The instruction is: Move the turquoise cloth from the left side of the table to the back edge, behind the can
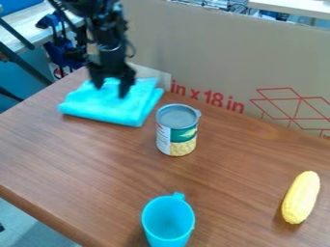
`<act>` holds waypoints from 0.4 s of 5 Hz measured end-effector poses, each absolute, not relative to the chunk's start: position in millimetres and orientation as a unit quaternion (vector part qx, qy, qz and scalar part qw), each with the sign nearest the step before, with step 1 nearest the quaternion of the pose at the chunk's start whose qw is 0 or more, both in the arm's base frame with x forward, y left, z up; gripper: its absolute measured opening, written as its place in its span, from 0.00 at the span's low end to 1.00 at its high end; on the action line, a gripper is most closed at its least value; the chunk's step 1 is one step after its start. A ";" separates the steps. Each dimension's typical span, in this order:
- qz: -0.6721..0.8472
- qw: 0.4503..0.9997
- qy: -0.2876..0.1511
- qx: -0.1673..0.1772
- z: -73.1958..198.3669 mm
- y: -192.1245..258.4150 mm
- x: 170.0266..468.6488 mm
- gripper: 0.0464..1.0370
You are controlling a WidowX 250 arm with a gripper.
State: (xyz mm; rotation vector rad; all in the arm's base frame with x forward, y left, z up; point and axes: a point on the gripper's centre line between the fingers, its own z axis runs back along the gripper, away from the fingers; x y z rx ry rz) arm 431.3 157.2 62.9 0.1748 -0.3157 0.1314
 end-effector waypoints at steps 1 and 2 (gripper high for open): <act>0.075 0.970 -0.221 0.071 92.2 143.2 460.0 0.96; 0.088 0.968 -0.229 0.051 90.0 138.9 465.2 0.96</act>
